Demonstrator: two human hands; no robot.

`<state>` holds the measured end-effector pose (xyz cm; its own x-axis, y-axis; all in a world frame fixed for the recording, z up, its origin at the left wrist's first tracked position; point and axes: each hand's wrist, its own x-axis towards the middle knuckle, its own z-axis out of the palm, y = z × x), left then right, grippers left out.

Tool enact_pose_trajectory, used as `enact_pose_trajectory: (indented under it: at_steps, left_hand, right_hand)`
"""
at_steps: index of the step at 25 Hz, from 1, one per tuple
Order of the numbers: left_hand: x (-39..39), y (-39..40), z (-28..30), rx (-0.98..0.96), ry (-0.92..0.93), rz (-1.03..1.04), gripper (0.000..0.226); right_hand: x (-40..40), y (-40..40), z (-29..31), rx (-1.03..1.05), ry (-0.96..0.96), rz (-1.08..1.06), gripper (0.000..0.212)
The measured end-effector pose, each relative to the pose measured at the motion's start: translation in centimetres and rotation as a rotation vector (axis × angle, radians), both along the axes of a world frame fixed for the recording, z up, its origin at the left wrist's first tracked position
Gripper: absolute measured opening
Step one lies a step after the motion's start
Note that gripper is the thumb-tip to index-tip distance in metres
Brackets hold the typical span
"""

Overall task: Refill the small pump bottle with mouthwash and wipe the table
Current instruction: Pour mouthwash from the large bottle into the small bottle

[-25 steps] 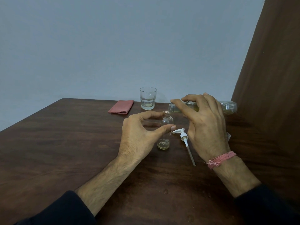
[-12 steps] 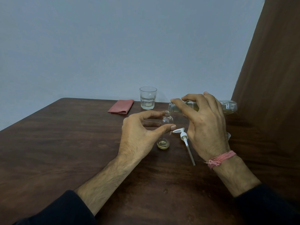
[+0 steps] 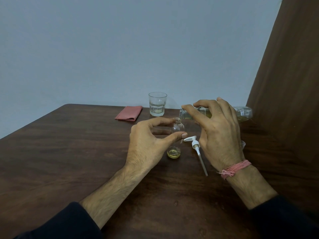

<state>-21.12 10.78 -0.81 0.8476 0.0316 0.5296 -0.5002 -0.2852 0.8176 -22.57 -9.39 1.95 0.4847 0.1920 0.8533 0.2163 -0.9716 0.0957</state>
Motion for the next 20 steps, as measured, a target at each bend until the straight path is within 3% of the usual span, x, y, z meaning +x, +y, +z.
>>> enact_pose_trajectory:
  at_steps: [20]
  left_hand:
    - [-0.02, -0.06, 0.03, -0.005, 0.020, 0.000, 0.052]
  right_hand:
    - [-0.16, 0.01, 0.08, 0.006, 0.006, 0.003, 0.084]
